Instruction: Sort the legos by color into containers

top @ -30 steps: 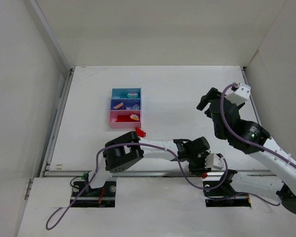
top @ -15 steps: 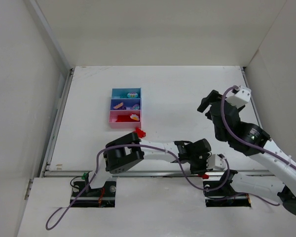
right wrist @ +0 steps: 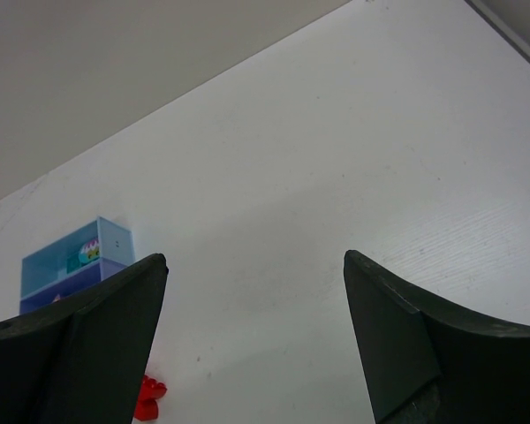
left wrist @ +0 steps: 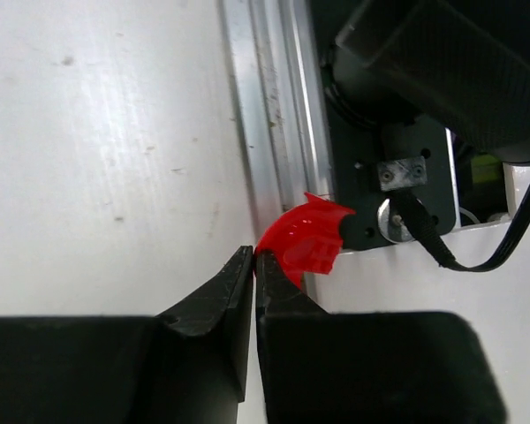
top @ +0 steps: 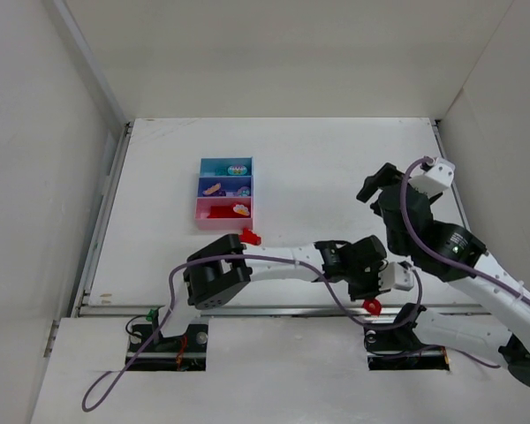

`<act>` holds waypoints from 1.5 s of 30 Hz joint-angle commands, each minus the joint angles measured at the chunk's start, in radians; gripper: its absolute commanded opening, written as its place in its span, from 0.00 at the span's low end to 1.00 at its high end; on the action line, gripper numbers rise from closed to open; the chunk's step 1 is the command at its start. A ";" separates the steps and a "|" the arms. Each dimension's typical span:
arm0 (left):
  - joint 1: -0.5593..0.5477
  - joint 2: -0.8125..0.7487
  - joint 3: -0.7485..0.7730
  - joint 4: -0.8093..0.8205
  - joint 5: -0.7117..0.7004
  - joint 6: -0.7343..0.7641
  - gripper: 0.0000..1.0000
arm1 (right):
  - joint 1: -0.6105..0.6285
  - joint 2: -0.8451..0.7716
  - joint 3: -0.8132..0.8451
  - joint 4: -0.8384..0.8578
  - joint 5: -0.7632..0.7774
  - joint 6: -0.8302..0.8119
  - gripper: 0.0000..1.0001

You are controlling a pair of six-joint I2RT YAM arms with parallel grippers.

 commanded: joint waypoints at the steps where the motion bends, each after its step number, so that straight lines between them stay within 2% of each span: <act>1: 0.018 -0.100 0.048 -0.056 -0.023 0.019 0.00 | -0.006 0.033 0.054 0.017 0.035 0.009 0.86; 7: 0.086 -0.198 0.007 -0.103 -0.058 0.017 0.00 | -0.006 0.128 0.153 0.017 0.076 0.000 0.84; 10: 0.146 -0.277 -0.067 -0.103 -0.098 0.045 0.00 | -0.006 0.201 0.221 0.067 0.108 -0.077 0.83; 15: 0.316 -0.389 -0.175 -0.114 -0.121 0.099 0.00 | -0.006 0.329 0.336 0.149 0.196 -0.111 0.83; 17: 0.379 -0.452 -0.206 -0.125 -0.121 0.126 0.00 | -0.020 0.378 0.374 0.233 0.196 -0.164 0.83; 20: 0.521 -0.529 -0.272 -0.134 -0.132 0.163 0.00 | -0.043 0.439 0.409 0.346 0.116 -0.227 0.82; 25: 0.774 -0.719 -0.433 -0.142 -0.153 0.313 0.00 | -0.043 0.510 0.420 0.408 0.021 -0.249 0.82; 29: 0.892 -0.776 -0.602 -0.054 -0.217 0.356 0.00 | -0.043 0.556 0.408 0.434 -0.053 -0.270 0.82; 35: 1.052 -0.776 -0.645 0.042 -0.158 0.343 0.00 | -0.043 0.611 0.374 0.401 -0.111 -0.304 0.82; 37: 1.075 -0.765 -0.656 0.052 -0.158 0.343 0.00 | -0.043 0.611 0.356 0.414 -0.165 -0.313 0.82; 42: 1.098 -0.756 -0.685 0.091 -0.171 0.476 0.00 | -0.043 0.631 0.319 0.445 -0.249 -0.344 0.82; 45: 1.098 -0.756 -0.699 0.070 -0.143 0.533 0.10 | -0.034 0.674 0.333 0.454 -0.326 -0.422 0.85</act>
